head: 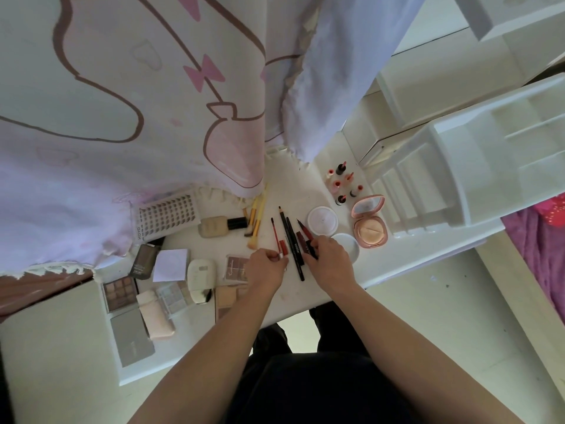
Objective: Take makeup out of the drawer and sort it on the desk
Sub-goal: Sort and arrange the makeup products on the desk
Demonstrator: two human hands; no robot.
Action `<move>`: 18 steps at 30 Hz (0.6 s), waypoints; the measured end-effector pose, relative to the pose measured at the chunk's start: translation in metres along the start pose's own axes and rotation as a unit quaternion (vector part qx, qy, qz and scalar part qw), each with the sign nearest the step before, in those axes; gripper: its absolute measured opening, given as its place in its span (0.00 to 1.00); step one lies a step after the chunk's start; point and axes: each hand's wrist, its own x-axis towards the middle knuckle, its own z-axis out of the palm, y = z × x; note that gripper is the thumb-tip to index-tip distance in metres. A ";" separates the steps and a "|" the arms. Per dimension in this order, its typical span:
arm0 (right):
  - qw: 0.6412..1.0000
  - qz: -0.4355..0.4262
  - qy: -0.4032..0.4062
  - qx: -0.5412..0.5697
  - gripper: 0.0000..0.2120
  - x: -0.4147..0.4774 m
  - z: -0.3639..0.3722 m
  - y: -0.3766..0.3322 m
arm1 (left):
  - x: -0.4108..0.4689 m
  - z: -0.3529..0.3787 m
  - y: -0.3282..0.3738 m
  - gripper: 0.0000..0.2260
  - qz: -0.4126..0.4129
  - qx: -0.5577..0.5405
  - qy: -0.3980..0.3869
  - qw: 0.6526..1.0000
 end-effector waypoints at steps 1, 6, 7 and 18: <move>1.000 -0.001 0.001 0.002 0.14 0.000 0.000 0.000 | 0.000 0.000 -0.001 0.14 0.002 -0.001 0.000 1.000; 1.000 -0.008 0.005 0.008 0.14 -0.002 0.001 0.002 | 0.000 0.001 -0.003 0.14 0.003 -0.007 -0.001 1.000; 1.000 -0.007 0.006 0.010 0.14 -0.003 0.001 0.003 | 0.000 0.002 -0.004 0.14 0.004 -0.009 0.000 1.000; 0.999 -0.012 0.029 0.013 0.12 -0.010 -0.005 0.002 | -0.009 -0.008 -0.015 0.16 0.028 -0.004 0.006 1.000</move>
